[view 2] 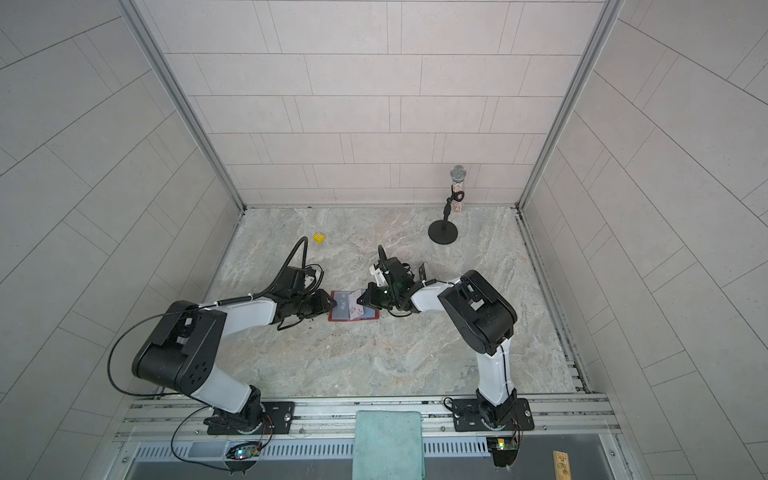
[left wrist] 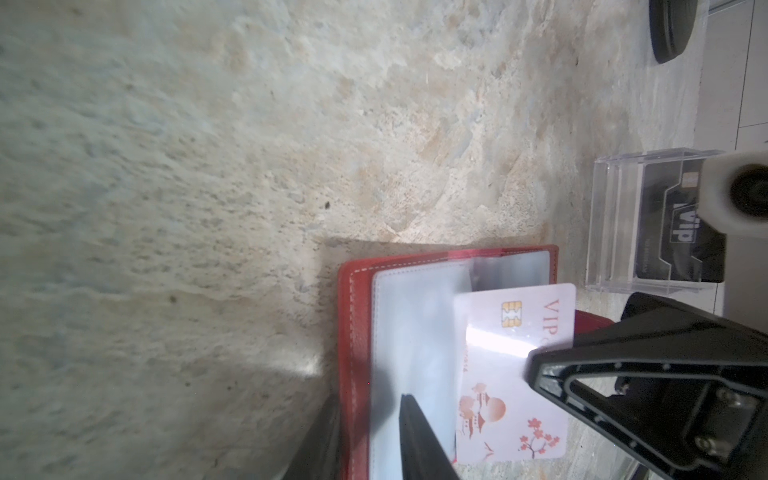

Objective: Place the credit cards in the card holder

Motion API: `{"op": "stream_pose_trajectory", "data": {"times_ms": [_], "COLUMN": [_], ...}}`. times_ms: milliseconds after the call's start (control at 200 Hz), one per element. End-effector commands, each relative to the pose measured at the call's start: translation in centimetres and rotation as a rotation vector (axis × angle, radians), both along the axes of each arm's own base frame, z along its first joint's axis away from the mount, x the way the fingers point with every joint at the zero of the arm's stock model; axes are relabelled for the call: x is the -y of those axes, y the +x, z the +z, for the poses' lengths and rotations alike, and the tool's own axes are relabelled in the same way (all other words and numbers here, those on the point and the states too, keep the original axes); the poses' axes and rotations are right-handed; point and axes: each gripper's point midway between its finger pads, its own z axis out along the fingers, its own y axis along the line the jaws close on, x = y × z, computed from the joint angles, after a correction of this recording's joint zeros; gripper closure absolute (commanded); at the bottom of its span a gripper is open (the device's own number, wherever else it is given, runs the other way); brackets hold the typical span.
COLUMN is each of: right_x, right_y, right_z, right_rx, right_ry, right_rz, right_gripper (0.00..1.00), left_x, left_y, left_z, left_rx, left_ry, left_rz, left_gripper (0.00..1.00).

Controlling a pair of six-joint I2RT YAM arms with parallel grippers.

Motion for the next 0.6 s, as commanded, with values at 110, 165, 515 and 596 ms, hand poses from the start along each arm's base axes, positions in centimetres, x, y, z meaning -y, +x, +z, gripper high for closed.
{"op": "stream_pose_trajectory", "data": {"times_ms": [110, 165, 515, 596], "right_x": [-0.2, -0.1, 0.1, 0.2], "right_y": [0.3, 0.3, 0.2, 0.2], "right_z": [-0.9, -1.1, -2.2, -2.5], "right_rx": [-0.001, 0.001, -0.009, -0.013], "right_ry": [-0.003, -0.009, -0.009, -0.01], "right_rz": [-0.02, -0.025, -0.043, -0.046], "right_gripper": [1.0, 1.0, 1.0, 1.0], "left_x": [-0.4, -0.4, -0.4, -0.4], "left_y": [-2.0, -2.0, -2.3, -2.4], "left_z": [-1.8, -1.7, -2.2, -2.4], "left_rx": [-0.08, -0.081, -0.092, -0.094], "left_ry": [0.013, 0.011, 0.005, 0.005], "left_rz": [-0.002, -0.001, 0.004, 0.006], "left_gripper": [0.7, 0.7, 0.73, 0.73]}}
